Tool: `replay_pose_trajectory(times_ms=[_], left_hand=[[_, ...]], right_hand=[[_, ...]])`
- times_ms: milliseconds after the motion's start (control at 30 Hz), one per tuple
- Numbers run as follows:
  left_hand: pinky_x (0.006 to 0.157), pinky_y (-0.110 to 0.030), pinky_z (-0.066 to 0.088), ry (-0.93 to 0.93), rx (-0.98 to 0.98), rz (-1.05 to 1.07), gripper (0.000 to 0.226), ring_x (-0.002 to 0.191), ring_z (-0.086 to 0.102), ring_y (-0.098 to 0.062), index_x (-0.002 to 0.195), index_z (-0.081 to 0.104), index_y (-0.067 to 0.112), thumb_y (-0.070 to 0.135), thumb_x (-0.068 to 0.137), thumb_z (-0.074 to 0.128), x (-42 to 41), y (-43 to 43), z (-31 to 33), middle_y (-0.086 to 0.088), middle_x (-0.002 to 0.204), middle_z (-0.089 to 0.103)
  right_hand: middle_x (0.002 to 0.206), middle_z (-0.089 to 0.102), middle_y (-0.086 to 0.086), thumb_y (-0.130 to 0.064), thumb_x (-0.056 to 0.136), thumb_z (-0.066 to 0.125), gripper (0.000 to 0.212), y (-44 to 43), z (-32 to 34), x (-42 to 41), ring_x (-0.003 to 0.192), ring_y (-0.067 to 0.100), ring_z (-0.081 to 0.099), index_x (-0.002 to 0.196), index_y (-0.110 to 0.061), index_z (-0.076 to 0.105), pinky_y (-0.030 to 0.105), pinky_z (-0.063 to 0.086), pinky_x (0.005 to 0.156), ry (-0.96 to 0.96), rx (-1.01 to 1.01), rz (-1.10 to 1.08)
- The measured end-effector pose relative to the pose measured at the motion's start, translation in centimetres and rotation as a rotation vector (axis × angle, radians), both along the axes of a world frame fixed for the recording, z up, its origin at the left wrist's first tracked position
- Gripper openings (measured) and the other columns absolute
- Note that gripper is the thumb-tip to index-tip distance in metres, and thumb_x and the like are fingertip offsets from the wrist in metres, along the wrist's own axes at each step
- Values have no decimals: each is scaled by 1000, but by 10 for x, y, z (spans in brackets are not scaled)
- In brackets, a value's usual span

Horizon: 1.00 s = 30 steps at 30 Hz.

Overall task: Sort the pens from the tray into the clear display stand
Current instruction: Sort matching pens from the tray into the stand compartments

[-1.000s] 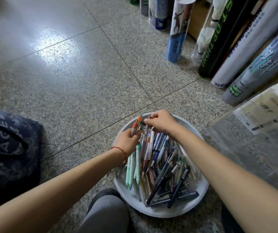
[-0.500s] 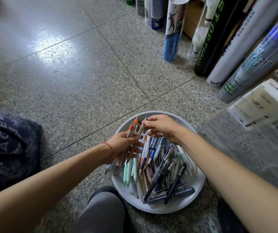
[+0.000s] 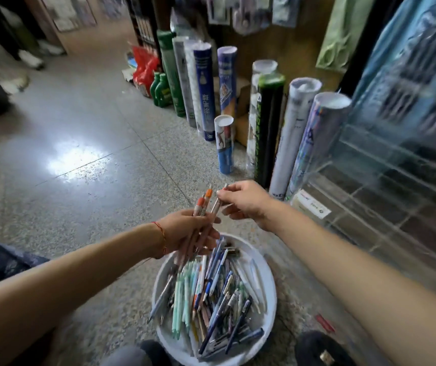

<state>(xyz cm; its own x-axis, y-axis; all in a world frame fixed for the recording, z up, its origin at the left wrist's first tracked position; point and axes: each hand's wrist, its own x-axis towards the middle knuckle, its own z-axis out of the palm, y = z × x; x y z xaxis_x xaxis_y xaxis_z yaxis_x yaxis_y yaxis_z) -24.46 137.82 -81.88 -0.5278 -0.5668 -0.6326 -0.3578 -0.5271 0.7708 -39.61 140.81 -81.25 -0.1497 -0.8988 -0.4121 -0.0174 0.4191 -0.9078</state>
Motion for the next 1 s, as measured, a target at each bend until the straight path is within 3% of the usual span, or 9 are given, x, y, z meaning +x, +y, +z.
replay_pose_trajectory(times_ms=[133, 233, 300, 367, 433, 600, 767, 833, 1000], left_hand=[[44, -25, 54, 88, -165, 19, 20, 40, 59, -13, 86, 55, 7, 17, 97, 43, -52, 19, 77, -4, 51, 61], [43, -23, 52, 204, -211, 47, 18, 40, 58, -13, 90, 55, 7, 17, 98, 42, -86, 38, 126, -7, 57, 59], [44, -22, 51, 296, -221, 62, 17, 41, 57, -13, 91, 55, 7, 16, 98, 42, -106, 52, 152, -5, 55, 60], [45, -22, 50, 353, -223, 38, 17, 43, 57, -12, 96, 57, 8, 18, 98, 43, -125, 69, 173, -4, 54, 60], [48, -23, 50, 384, -211, 3, 17, 45, 58, -12, 98, 57, 8, 19, 97, 44, -143, 87, 189, -5, 58, 62], [48, -22, 51, 453, -125, -25, 21, 48, 62, -14, 88, 58, 6, 17, 98, 42, -181, 118, 213, -7, 64, 66], [45, -21, 51, 495, -163, 9, 20, 46, 64, -13, 83, 56, 12, 15, 97, 43, -214, 130, 218, -3, 55, 68], [45, -20, 49, 512, -200, -2, 19, 45, 64, -11, 85, 55, 14, 14, 98, 41, -231, 137, 217, -1, 54, 67], [58, -26, 44, 535, -317, -68, 17, 66, 57, -15, 89, 56, 14, 11, 97, 42, -275, 163, 210, -3, 82, 62]], right_hand=[[65, 53, 4, -12, 94, 53, 23, 12, 83, -36, 45, 9, 50, 70, -14, 51, 20, 41, 43, 82, -149, -135], [71, 57, 10, -6, 94, 47, 27, 31, 143, -57, 53, 15, 53, 69, -14, 53, 28, 50, 54, 134, -267, -188], [73, 61, 9, -4, 95, 45, 25, 53, 175, -70, 55, 14, 59, 74, -15, 54, 22, 53, 51, 152, -344, -218], [84, 66, 11, -2, 93, 46, 20, 77, 200, -85, 66, 17, 62, 82, -13, 58, 30, 56, 64, 242, -403, -253], [85, 62, 9, 1, 92, 46, 19, 101, 217, -103, 65, 16, 59, 99, -9, 60, 28, 54, 61, 247, -435, -303], [82, 63, 10, -4, 90, 55, 18, 148, 245, -145, 58, 14, 55, 107, -8, 59, 15, 45, 42, 258, -472, -463], [76, 61, 5, -5, 91, 55, 8, 190, 271, -191, 63, 13, 59, 92, -12, 58, 20, 52, 55, 276, -626, -654], [82, 63, 6, -4, 90, 56, 16, 210, 279, -215, 71, 14, 63, 83, -17, 56, 27, 55, 68, 318, -683, -729], [93, 62, 7, -3, 86, 58, 16, 259, 285, -262, 87, 22, 64, 84, -18, 56, 43, 57, 76, 597, -697, -1001]])
